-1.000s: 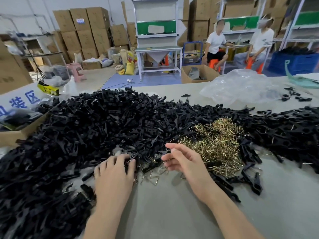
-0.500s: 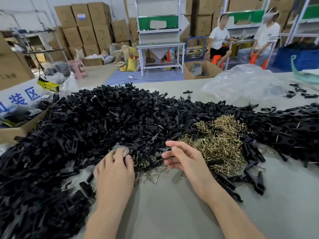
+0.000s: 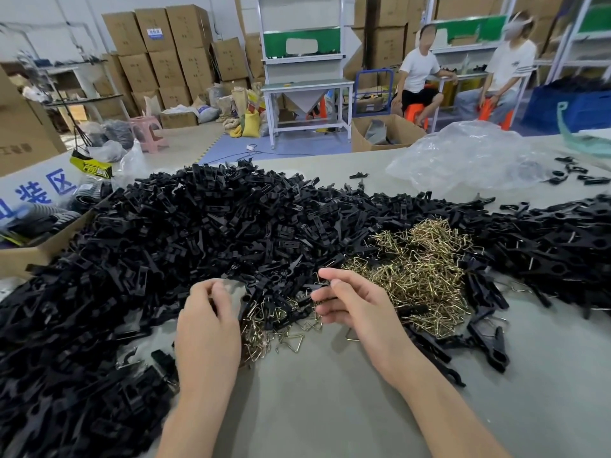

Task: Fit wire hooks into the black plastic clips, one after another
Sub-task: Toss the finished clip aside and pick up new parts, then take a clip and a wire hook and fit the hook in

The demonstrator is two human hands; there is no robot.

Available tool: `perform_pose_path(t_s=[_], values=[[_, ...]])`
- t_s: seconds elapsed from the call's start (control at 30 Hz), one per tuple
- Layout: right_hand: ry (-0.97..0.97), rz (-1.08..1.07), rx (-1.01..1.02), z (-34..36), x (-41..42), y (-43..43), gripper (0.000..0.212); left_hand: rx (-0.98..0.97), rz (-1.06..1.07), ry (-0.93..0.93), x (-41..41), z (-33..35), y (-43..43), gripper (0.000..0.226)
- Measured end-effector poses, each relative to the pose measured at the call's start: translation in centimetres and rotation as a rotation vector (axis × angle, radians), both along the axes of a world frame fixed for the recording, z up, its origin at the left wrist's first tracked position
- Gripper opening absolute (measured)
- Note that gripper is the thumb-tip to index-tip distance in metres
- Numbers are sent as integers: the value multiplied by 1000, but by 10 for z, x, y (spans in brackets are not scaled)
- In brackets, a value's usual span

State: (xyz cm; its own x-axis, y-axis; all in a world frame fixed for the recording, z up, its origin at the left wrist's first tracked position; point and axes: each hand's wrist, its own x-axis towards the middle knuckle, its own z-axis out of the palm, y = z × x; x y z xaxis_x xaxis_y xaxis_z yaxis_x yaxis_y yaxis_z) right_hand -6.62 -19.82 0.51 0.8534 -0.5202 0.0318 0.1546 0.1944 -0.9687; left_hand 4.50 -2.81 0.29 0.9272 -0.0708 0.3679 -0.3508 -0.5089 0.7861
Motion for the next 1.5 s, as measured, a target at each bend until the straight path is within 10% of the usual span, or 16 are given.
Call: perform_pose_path(t_s=[0.3,0.57,1.0,1.13,1.5], values=[[9,7,-30,5,-1,3,26,-788,19,238,13,22,9,23],[32,87,-194,9,-1,20,27,-137,-68,-72,-6,12,-1,25],[-33,260,-404,4,2,64,32,-981,-571,258,-31,41,-8,24],[-5,149,-478,4,2,64,5,-949,-593,382,-39,34,-20,24],[-7,62,-526,1,1,53,18,-700,-439,209,-29,20,-24,30]])
